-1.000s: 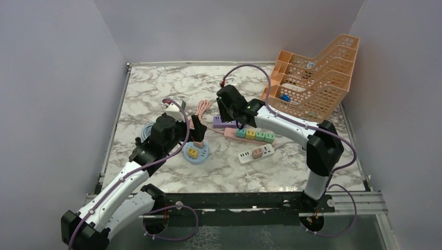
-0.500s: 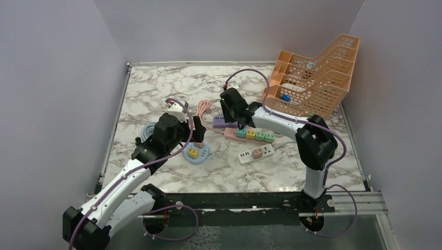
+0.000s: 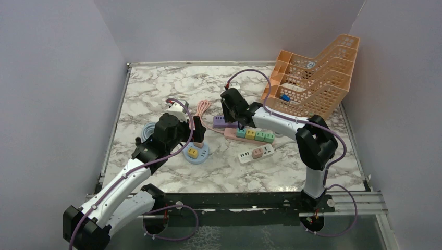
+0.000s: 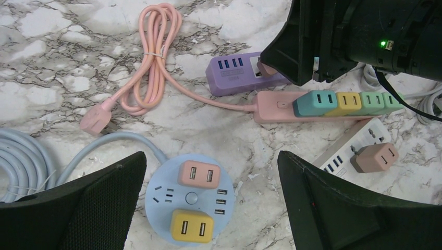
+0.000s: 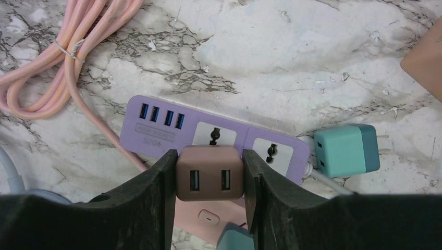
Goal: Insert the plug
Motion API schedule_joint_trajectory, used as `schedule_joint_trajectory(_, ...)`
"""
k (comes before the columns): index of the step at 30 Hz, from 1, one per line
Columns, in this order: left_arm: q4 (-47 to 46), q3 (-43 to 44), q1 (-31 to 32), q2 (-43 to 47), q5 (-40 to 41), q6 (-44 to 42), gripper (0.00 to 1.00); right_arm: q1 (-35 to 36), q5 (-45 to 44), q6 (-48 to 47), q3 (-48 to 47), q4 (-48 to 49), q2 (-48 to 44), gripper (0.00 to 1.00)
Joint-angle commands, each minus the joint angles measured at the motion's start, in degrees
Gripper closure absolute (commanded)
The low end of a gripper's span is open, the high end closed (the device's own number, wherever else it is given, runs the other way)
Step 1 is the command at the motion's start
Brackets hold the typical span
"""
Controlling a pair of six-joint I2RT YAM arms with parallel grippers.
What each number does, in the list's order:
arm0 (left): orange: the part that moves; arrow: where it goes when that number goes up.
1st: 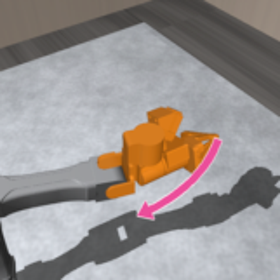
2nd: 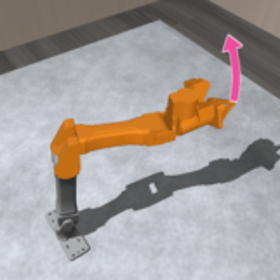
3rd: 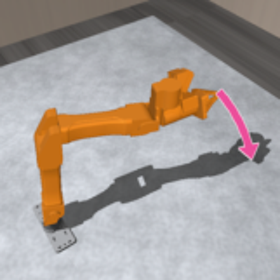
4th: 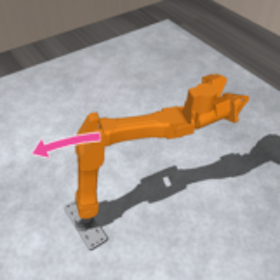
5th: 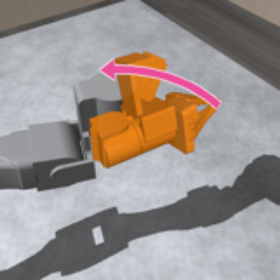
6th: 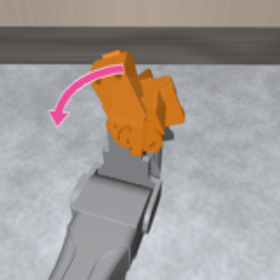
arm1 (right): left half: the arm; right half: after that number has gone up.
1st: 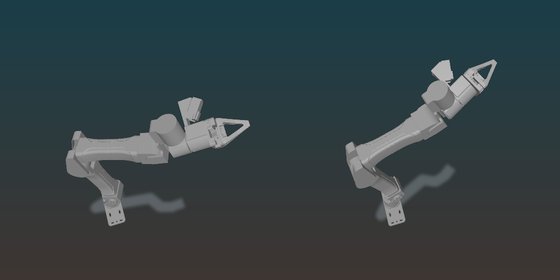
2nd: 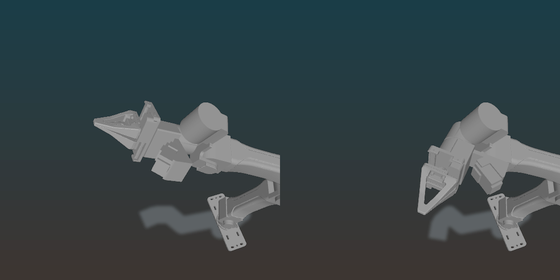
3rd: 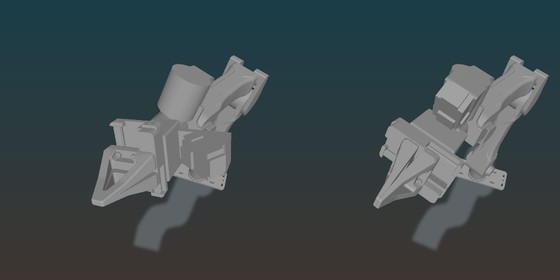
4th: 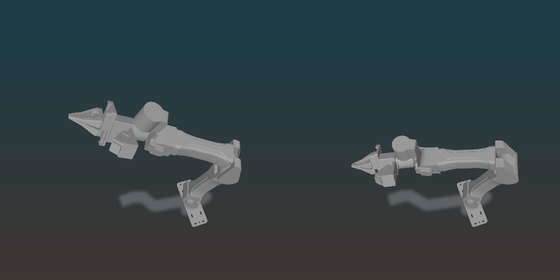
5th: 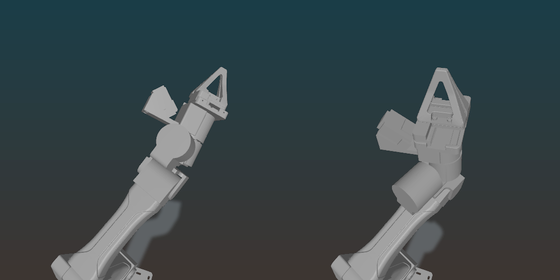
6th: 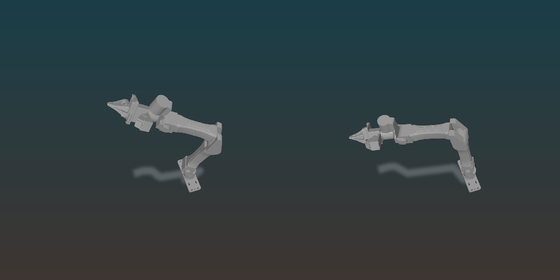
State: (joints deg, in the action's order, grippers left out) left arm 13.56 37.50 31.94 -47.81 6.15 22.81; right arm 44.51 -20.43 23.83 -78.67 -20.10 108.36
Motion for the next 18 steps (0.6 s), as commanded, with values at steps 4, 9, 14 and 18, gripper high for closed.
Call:
schedule_joint_trajectory(4,-1.0,1.5,-0.3,0.1,1.7,0.0,0.01,0.5,-3.3,2.2,-0.5,-5.4,3.3,0.92)
schedule_joint_trajectory(9,-1.0,1.4,-0.3,0.2,2.2,0.0,0.01,2.1,-7.2,5.4,-1.8,-9.1,4.5,0.92)
schedule_joint_trajectory(14,-1.3,1.6,-0.4,0.0,2.5,-0.3,0.01,2.9,-6.5,9.7,-1.9,-9.9,6.8,0.92)
schedule_joint_trajectory(18,-1.3,2.1,-0.4,-0.2,3.1,-0.8,0.01,3.5,-6.7,13.3,-0.7,-9.3,7.5,0.92)
